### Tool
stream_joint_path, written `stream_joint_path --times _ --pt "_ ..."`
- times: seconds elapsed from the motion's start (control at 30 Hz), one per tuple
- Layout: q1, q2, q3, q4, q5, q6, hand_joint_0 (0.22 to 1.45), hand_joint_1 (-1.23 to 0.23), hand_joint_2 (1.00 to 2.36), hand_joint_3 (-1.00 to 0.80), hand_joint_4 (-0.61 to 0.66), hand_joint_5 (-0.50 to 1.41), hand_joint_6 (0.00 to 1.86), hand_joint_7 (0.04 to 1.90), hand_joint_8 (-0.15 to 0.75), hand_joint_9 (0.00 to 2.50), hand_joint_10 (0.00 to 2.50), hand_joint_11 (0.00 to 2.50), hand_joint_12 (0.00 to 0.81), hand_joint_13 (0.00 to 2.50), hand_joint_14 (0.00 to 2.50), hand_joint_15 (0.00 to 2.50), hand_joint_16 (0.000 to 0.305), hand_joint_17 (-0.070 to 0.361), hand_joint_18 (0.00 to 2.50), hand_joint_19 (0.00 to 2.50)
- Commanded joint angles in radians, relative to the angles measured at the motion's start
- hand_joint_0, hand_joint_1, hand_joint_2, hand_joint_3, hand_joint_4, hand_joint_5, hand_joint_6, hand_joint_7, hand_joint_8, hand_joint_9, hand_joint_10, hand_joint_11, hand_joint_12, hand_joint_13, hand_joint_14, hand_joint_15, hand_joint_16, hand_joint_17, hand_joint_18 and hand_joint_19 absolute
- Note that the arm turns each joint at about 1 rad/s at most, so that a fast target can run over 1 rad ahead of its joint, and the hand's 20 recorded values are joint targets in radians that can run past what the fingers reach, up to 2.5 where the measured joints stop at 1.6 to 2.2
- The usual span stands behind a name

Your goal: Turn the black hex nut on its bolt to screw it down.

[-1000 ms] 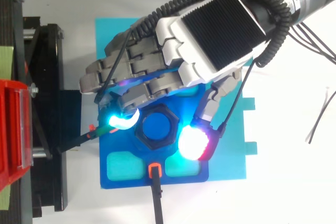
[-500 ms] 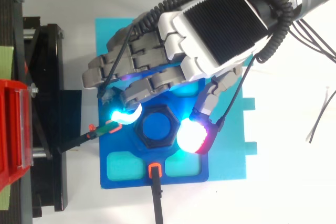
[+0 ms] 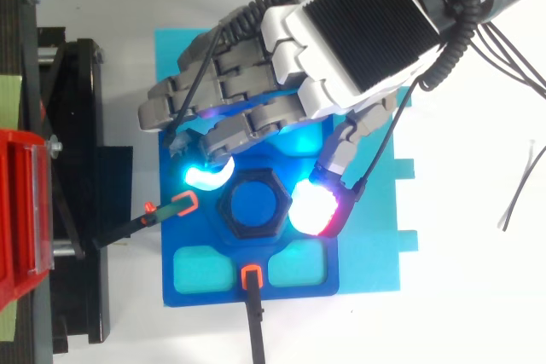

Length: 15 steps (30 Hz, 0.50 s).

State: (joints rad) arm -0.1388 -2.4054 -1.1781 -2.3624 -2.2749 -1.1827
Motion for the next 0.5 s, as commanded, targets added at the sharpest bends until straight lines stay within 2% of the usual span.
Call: stream_joint_path --times 0.0,0.47 --pt "-0.002 0.000 0.000 0.000 -0.003 0.000 0.42 -0.71 1.00 -0.50 0.36 -0.22 0.66 0.85 0.332 0.36 0.01 0.34 0.419 0.58 0.01 0.21 0.061 0.138 0.69 0.38" --pt "-0.005 0.000 0.000 0.000 -0.008 0.002 0.45 -0.73 1.00 -0.50 0.35 -0.22 0.76 0.73 0.327 0.38 0.01 0.35 0.406 0.61 0.01 0.24 0.058 0.131 0.70 0.42"
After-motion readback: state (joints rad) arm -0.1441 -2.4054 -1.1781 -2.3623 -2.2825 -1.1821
